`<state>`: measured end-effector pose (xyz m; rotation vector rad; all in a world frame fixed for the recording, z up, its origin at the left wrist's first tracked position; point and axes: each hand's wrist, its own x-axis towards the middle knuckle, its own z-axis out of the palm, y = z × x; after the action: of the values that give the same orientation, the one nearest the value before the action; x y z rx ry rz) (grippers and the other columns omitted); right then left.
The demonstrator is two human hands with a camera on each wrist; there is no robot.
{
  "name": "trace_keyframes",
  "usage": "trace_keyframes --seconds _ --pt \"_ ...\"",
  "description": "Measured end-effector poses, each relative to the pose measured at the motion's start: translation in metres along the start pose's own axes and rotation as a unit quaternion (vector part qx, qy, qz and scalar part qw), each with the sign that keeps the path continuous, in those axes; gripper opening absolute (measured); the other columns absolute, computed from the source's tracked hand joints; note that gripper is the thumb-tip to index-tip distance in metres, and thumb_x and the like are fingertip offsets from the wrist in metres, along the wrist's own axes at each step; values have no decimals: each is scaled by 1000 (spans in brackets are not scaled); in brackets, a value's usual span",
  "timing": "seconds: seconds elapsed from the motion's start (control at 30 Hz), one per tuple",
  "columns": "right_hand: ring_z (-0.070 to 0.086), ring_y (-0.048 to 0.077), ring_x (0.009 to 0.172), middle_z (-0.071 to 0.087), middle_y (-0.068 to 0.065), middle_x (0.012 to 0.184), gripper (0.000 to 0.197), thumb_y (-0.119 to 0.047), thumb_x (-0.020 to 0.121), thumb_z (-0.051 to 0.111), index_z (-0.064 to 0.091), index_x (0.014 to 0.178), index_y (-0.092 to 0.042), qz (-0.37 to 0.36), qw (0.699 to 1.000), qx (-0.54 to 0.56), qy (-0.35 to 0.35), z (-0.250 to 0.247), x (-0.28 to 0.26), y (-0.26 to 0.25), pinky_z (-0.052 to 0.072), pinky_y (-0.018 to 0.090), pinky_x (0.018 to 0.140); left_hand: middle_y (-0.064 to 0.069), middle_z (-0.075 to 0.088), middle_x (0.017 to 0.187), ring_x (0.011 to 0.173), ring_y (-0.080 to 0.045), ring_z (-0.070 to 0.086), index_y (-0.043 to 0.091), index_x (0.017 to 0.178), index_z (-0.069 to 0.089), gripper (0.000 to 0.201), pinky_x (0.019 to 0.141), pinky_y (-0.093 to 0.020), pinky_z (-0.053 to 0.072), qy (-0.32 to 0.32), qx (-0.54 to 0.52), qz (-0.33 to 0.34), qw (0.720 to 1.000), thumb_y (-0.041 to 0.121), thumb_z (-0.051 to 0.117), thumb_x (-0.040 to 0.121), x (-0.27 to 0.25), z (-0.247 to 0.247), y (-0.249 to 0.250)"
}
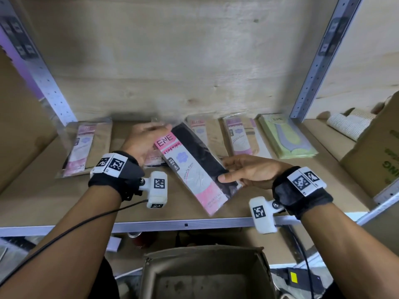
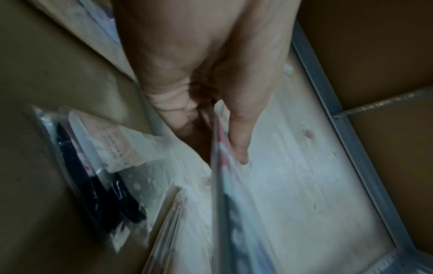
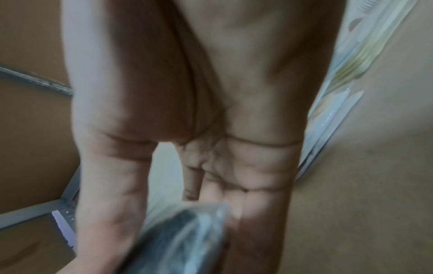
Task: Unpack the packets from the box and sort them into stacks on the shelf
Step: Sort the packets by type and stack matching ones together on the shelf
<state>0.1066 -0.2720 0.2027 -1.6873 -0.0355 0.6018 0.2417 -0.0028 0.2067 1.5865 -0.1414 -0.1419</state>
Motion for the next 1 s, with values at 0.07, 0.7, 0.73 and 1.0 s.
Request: trace_keyframes --seconds 0.07,0.7,0.73,1.0 --pt "60 35 96 65 21 116 67 -32 72 85 59 124 1 -3 1000 24 -1 5 3 0 51 26 63 -5 80 88 83 -22 78 18 101 76 34 72 -36 60 -11 41 9 999 36 86 75 -2 6 0" --pt "65 29 117 67 13 127 40 -5 91 64 61 130 -11 -36 998 -17 -51 -6 -8 -1 54 39 98 7 60 51 48 -11 59 19 70 59 47 45 -21 44 -64 205 11 977 59 54 95 -18 12 18" --pt "66 28 116 68 13 126 40 -6 90 65 61 130 -10 -36 998 -2 -48 -6 -8 -1 55 36 96 4 65 59 55 -15 65 20 77 64 43 50 -24 51 -81 149 -42 985 59 57 93 -20 12 18" --pt "65 25 118 67 9 129 53 -15 87 70 55 137 -11 -4 1000 4 22 -5 -13 0 50 37 104 -1 74 76 70 -15 69 15 93 71 47 73 -33 58 -12 3 -93 996 59 54 94 -18 9 5"
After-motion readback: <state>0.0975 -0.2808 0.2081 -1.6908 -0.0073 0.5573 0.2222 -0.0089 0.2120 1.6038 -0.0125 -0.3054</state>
